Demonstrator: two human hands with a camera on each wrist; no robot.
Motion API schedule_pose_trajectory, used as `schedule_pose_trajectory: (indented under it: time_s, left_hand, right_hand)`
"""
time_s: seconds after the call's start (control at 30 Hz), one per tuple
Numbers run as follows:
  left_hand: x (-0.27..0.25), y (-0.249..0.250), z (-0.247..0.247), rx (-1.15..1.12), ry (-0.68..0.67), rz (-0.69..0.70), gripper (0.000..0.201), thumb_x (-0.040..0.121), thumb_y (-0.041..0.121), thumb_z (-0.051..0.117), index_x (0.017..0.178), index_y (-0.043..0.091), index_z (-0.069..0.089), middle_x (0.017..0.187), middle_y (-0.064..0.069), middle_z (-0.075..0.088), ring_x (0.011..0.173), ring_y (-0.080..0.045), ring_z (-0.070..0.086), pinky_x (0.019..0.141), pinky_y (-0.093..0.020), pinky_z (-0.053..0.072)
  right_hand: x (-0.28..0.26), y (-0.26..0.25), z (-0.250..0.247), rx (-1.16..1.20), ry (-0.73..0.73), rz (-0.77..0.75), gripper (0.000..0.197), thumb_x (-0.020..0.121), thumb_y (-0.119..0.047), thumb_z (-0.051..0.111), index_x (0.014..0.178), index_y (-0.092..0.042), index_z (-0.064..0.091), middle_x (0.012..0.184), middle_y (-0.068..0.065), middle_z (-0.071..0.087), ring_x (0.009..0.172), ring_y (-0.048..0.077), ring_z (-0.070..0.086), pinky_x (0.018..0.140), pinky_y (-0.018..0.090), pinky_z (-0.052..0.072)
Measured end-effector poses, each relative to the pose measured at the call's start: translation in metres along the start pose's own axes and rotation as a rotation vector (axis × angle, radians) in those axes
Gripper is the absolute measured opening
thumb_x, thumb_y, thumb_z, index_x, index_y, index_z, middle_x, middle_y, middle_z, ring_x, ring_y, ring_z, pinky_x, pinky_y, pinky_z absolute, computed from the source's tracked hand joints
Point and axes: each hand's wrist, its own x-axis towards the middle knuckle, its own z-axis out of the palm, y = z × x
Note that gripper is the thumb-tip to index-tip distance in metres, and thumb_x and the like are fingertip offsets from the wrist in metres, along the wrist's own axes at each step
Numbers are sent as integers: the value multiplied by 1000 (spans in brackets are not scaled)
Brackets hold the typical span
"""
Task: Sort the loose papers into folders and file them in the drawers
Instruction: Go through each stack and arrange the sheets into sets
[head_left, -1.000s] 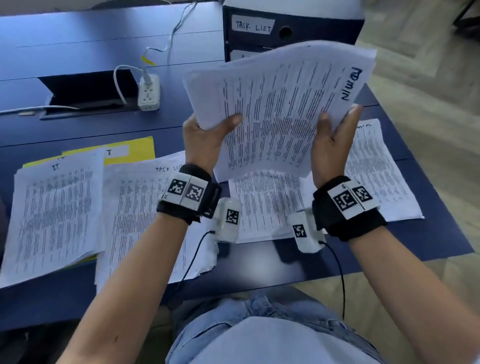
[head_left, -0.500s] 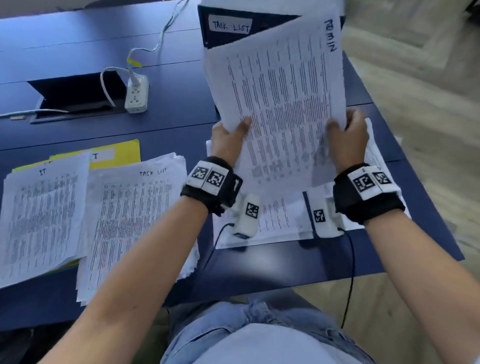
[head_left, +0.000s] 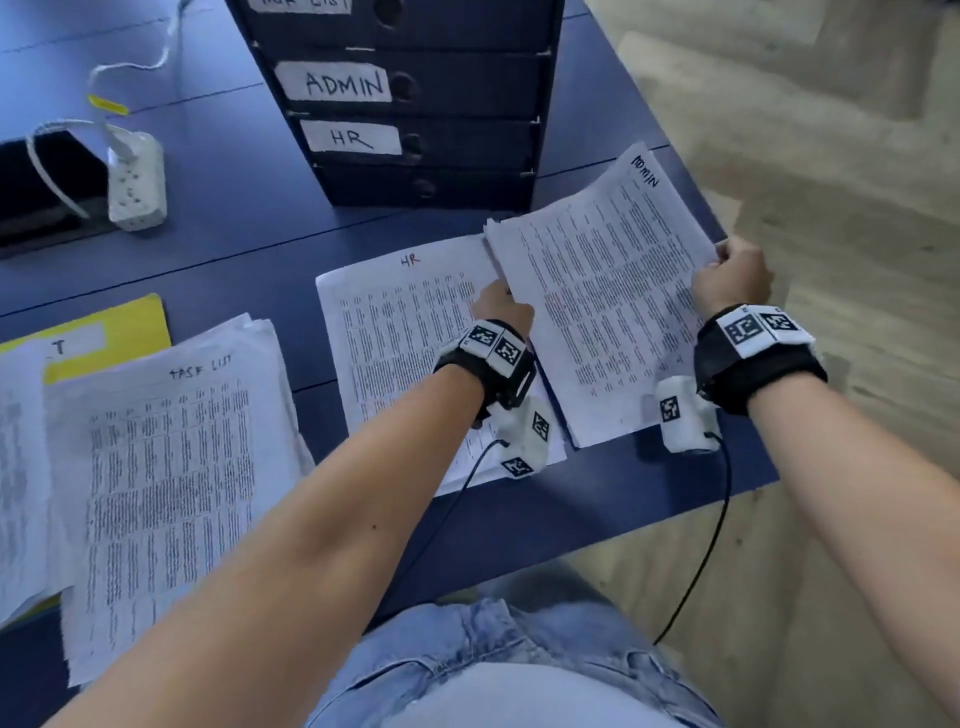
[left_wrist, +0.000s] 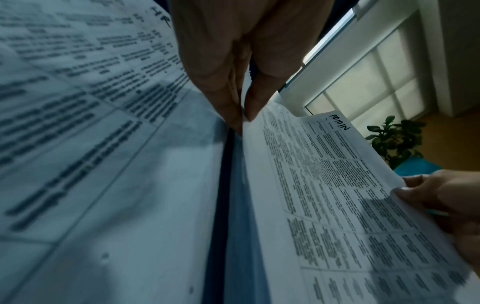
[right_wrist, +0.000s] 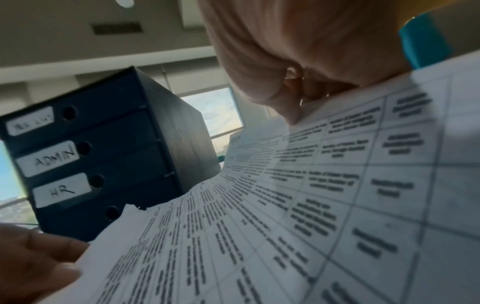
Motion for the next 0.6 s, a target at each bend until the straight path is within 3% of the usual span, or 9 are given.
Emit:
schedule_pose_trajectory:
  time_s: [0.1, 0.2, 0.3, 0.37, 0.43, 0.53, 0.6]
  left_hand:
    - [0, 4, 8, 74, -33, 1, 12, 87, -1, 46, 84, 5, 55, 82, -10, 58, 84, -26, 55, 68, -27, 45]
    - [2, 7, 17, 130, -19, 14, 27, 83, -3, 47, 108, -3, 58, 105, -18, 60, 100, -34, 58, 82, -36, 50]
    - [2, 10, 23, 235, -3, -1, 29, 84, -3, 49, 114, -7, 51, 125, -20, 46, 106, -35, 52, 87, -39, 46]
    - [1, 10, 26, 293, -1, -19, 25, 86, -2, 48, 111, -5, 47, 128, -18, 37, 103, -34, 49, 90, -37, 44]
    - [-1, 9, 29, 323, 0, -10, 26, 87, -1, 49, 112, -6, 45, 129, -17, 34, 103, -34, 48, 89, -37, 43]
    - [-1, 8, 30, 336, -28, -4, 49, 87, 0, 51, 133, -6, 35, 139, -17, 31, 120, -34, 44, 96, -35, 40]
    - [-1, 10, 27, 337, -53, -3, 51, 87, 0, 51, 134, -7, 33, 139, -18, 32, 120, -32, 44, 94, -31, 40]
  right_hand:
    - [8, 11, 7, -30, -27, 75, 21, 87, -2, 43, 102, -2, 57, 111, 22, 60, 102, 39, 55, 94, 45, 42]
    - [17, 21, 13, -87, -71, 108, 25, 88, -3, 44, 111, -2, 55, 119, 21, 57, 110, 38, 53, 95, 45, 41]
    - [23, 29, 22, -187, -168, 110, 37, 91, -4, 45, 127, 2, 45, 136, 20, 43, 126, 36, 39, 100, 41, 35]
    - [22, 32, 27, -239, -223, 154, 45, 91, -5, 47, 134, 2, 36, 146, 17, 28, 135, 35, 25, 106, 41, 26]
    - [18, 33, 32, -278, -239, 154, 46, 90, -5, 48, 134, 1, 35, 146, 16, 23, 134, 35, 21, 107, 43, 24]
    - [14, 34, 38, -334, -261, 91, 34, 90, -5, 48, 123, -1, 42, 139, 16, 25, 129, 35, 22, 104, 51, 29]
    - [13, 34, 38, -353, -265, 86, 33, 89, -7, 50, 121, -2, 43, 138, 15, 25, 128, 35, 23, 102, 54, 31]
